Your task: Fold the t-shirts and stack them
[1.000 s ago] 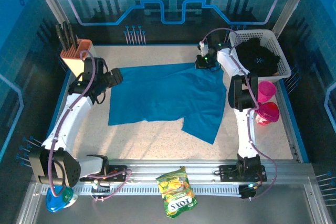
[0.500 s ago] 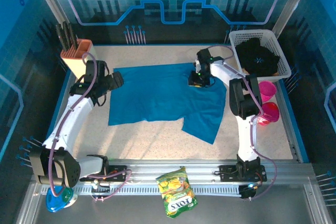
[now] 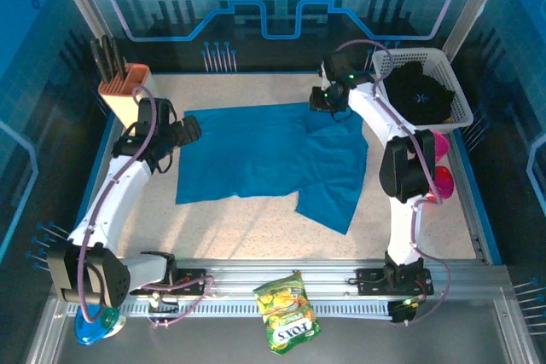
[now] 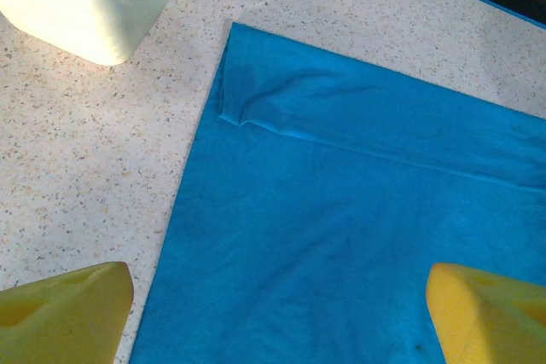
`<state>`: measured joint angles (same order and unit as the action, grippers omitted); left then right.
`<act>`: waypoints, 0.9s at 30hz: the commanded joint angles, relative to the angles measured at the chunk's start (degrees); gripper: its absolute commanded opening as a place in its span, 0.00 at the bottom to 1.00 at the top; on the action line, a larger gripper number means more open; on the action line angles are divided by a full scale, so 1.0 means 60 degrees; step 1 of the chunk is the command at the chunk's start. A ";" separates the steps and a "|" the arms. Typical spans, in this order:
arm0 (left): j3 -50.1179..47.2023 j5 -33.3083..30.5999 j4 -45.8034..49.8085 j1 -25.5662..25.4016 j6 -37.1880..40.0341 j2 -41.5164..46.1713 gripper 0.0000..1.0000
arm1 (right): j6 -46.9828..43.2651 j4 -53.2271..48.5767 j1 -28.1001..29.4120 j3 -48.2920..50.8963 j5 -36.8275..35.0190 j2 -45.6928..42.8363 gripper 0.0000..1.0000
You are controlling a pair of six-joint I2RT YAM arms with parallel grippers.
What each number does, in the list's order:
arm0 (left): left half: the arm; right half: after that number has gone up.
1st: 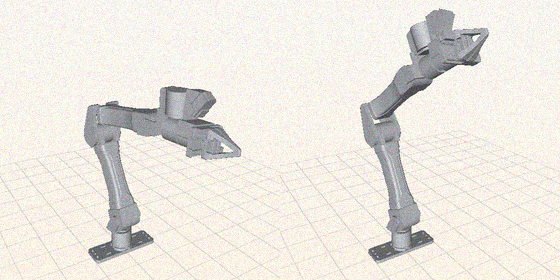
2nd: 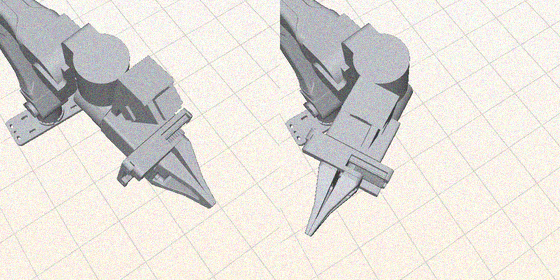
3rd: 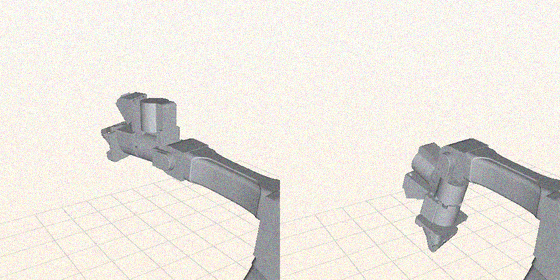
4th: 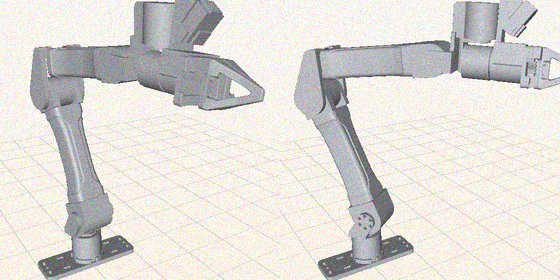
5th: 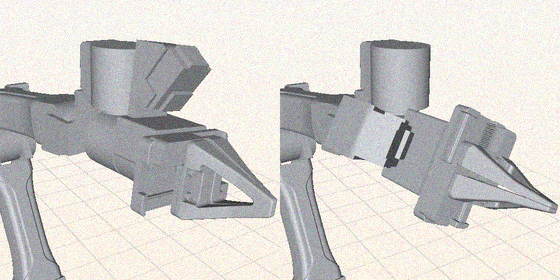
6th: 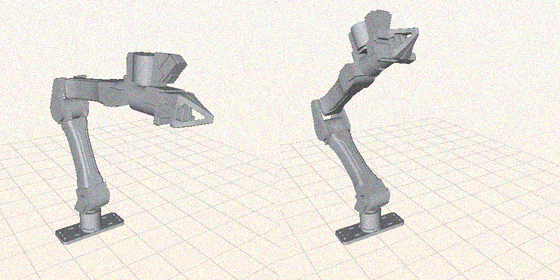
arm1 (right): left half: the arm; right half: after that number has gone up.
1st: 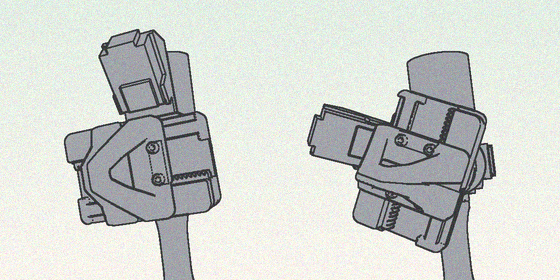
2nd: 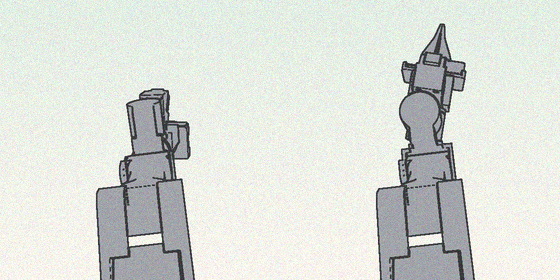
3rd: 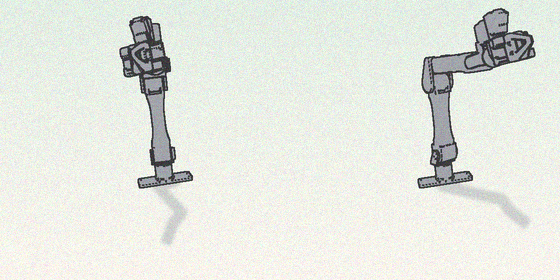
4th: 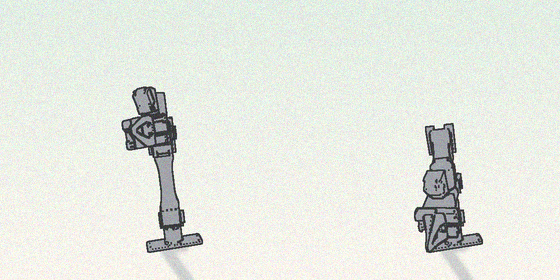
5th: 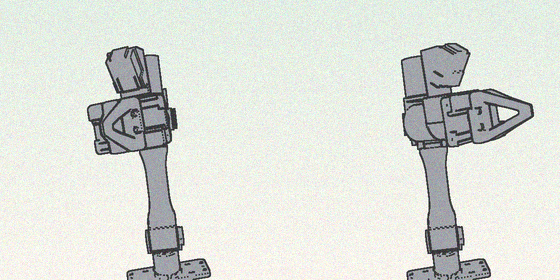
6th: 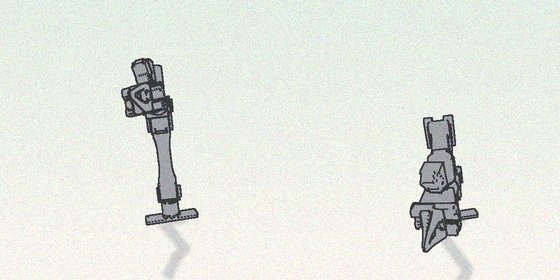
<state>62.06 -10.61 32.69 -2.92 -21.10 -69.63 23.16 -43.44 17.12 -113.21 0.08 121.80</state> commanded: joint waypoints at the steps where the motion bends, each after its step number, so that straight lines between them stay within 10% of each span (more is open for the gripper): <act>1: -0.0178 0.0216 -0.0087 -0.0070 -0.0145 0.0211 0.90 | -0.0464 -0.0758 -0.0302 -0.1364 0.0571 0.1634 0.20; 9: -0.0134 0.0216 0.0023 -0.0085 -0.0123 0.0120 0.90 | -0.0710 -0.2097 -0.0610 -0.3937 0.0634 0.4010 0.06; 27: -0.0266 0.0315 0.0131 -0.0100 -0.0236 0.0374 0.90 | -0.0433 -0.1158 -0.0669 0.0562 0.0282 0.1373 0.01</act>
<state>61.56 -9.30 32.77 -3.18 -22.20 -69.25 19.68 -50.48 13.43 -111.92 1.91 134.37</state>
